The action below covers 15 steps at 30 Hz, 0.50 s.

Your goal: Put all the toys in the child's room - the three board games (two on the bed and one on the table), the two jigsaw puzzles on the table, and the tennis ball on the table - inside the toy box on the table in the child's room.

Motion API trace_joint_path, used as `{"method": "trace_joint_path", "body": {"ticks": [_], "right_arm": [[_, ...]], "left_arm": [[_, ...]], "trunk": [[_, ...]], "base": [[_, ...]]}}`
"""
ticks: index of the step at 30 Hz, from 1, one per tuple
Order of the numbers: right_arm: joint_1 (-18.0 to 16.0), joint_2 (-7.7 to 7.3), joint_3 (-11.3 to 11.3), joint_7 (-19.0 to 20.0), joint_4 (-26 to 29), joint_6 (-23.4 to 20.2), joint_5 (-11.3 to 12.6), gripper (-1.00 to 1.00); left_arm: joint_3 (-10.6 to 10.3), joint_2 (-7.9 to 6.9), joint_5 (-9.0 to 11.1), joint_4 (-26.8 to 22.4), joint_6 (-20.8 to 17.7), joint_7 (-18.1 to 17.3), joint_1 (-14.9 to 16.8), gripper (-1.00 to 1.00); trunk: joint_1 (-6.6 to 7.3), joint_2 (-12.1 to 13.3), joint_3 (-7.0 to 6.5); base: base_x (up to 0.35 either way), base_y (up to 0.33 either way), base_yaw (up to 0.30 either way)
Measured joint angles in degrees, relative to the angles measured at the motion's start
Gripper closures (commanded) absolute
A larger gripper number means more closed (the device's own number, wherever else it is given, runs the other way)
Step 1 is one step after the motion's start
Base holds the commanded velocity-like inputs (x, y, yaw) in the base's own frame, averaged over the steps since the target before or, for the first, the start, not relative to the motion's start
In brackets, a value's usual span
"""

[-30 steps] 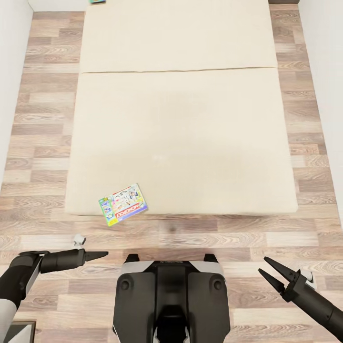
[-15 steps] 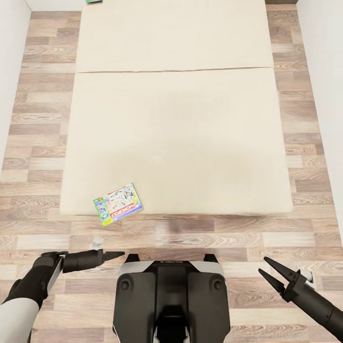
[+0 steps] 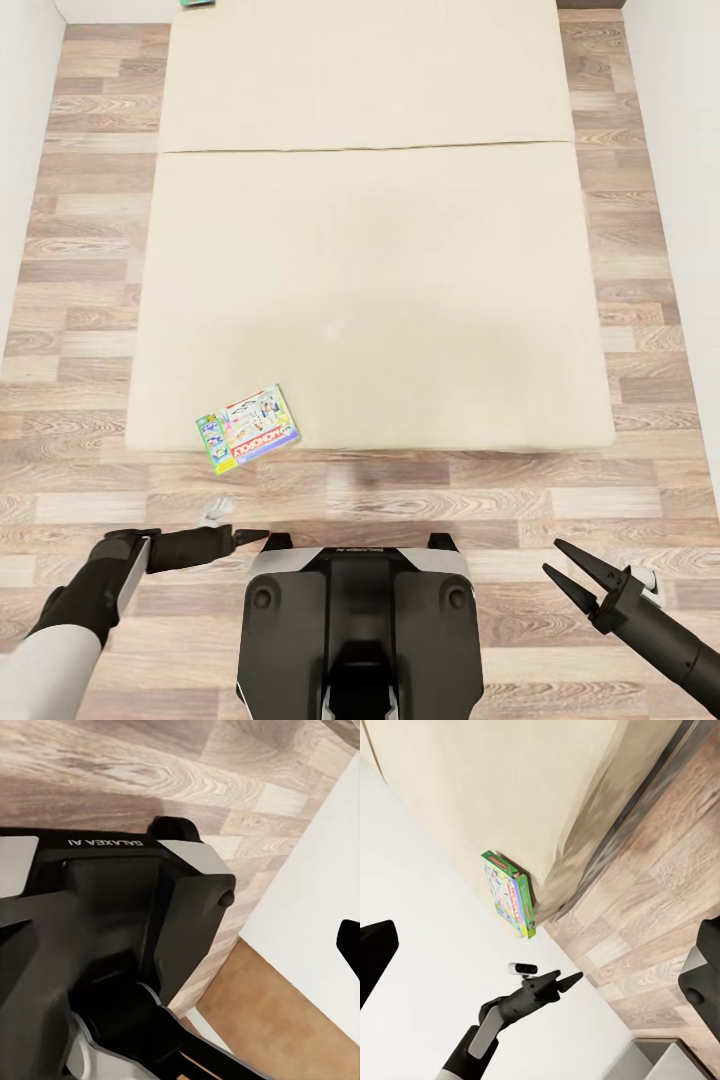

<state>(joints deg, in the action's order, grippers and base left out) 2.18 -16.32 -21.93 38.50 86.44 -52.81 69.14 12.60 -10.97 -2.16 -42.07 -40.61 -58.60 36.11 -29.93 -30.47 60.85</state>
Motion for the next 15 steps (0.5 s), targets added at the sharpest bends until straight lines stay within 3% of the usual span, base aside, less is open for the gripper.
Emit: {"method": "trace_joint_path", "body": {"ticks": [10, 15], "right_arm": [[0.00, 0.00, 0.00, 0.00, 0.01, 0.00, 0.00, -1.00], [0.00, 0.03, 0.00, 0.00, 0.01, 0.00, 0.00, -1.00]], "left_arm": [[0.09, 0.88, -0.11, 0.01, -0.02, 0.65, 0.00, -1.00], [3.04, 0.98, 0.17, 0.00, 0.08, 0.38, 0.00, -1.00]], "trunk": [[0.00, 0.00, 0.00], [0.00, 0.00, 0.00]], "base": [[0.000, 0.000, 0.000], [0.000, 0.000, 0.000]]}}
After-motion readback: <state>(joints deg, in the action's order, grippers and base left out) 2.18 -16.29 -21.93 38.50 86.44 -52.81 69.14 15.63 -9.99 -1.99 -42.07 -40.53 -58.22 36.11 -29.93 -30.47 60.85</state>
